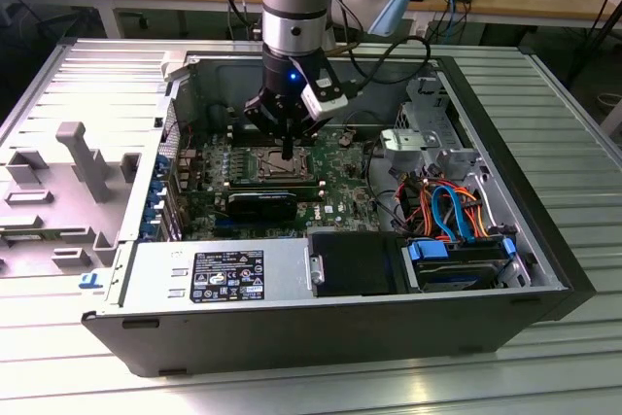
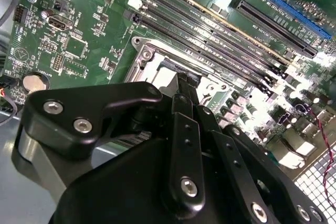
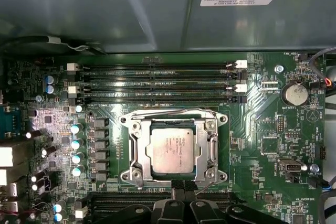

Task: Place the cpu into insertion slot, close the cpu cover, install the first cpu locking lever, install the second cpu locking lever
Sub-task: 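Install the second cpu locking lever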

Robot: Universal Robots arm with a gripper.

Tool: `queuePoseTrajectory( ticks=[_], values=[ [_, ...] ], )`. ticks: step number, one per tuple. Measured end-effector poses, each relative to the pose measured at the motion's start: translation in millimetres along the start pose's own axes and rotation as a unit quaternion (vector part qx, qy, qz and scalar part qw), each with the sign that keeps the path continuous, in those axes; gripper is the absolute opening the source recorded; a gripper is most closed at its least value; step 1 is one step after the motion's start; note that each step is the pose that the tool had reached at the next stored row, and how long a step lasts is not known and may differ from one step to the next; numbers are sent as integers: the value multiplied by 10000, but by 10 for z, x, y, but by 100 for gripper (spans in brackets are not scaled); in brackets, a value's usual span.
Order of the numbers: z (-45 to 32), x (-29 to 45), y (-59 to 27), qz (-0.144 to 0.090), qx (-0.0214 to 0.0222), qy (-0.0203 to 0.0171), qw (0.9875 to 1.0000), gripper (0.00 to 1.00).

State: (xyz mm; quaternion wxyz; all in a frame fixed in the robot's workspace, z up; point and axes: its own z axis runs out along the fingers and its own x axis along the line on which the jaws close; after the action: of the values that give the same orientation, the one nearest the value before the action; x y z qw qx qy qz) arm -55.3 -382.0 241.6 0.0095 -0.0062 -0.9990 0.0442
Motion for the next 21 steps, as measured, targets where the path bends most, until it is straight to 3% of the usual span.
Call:
queuePoseTrajectory(
  ticks=[5,10,11,12,13,14,21],
  values=[
    [21,-39,-96,0,0,1,10000,11],
    [29,-162,-146,-1,-15,12,10000,11],
    [33,-175,-161,-2,-63,13,10000,11],
    [35,-184,-177,-4,-182,15,9998,11],
    [43,-188,-224,-9,-397,17,9992,11],
    [54,-188,-259,-11,-422,17,9991,11],
    [131,-202,-291,-178,-429,11,9989,11]
  ],
)
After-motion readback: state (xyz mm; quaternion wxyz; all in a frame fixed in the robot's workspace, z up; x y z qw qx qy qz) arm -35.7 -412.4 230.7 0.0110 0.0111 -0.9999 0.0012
